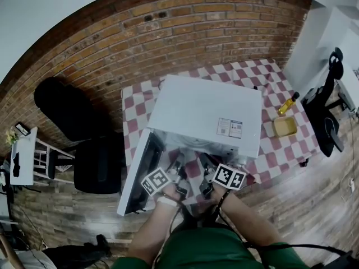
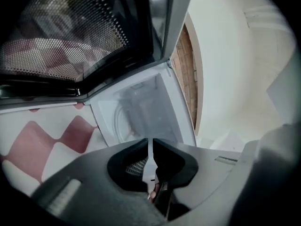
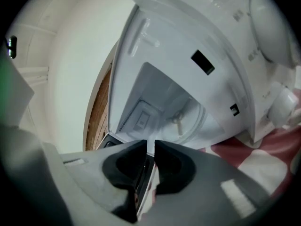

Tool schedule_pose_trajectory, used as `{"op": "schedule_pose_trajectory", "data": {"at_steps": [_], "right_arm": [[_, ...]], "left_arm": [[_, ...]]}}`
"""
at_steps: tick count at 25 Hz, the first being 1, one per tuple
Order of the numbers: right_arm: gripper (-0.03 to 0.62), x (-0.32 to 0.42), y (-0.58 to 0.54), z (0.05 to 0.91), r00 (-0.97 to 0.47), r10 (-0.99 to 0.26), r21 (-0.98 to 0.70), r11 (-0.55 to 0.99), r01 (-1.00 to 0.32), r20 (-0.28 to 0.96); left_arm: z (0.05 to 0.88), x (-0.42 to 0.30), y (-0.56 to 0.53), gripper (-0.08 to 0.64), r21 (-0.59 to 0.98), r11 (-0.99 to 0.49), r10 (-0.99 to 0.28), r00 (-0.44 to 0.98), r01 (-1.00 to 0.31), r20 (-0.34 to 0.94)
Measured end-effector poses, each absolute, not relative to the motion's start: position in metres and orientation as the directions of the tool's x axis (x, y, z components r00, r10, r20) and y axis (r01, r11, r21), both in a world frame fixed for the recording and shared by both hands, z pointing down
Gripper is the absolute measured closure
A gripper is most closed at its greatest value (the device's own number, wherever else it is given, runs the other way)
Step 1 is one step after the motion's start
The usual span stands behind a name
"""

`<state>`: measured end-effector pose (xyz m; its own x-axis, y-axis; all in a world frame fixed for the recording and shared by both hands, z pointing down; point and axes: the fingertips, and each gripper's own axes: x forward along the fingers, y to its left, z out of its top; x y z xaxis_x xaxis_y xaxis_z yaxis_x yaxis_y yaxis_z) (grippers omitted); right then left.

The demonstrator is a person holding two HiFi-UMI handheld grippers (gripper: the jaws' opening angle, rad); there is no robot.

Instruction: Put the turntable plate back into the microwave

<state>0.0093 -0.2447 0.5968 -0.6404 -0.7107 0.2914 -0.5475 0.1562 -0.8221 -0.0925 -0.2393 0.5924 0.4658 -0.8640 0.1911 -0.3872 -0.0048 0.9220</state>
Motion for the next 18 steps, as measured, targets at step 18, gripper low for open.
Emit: {"op": "schedule_pose_trajectory", "data": {"at_steps": [18], "right_arm": [[0.538,0.02,-0.238,0.481,-0.678,-0.727,-0.755,0.384,-0.532,0.108]], "left_arm": [[0.487,-0.09,-0.22,0.523,0.91,-0.15,-0.9,0.435,-0.387,0.037]]}}
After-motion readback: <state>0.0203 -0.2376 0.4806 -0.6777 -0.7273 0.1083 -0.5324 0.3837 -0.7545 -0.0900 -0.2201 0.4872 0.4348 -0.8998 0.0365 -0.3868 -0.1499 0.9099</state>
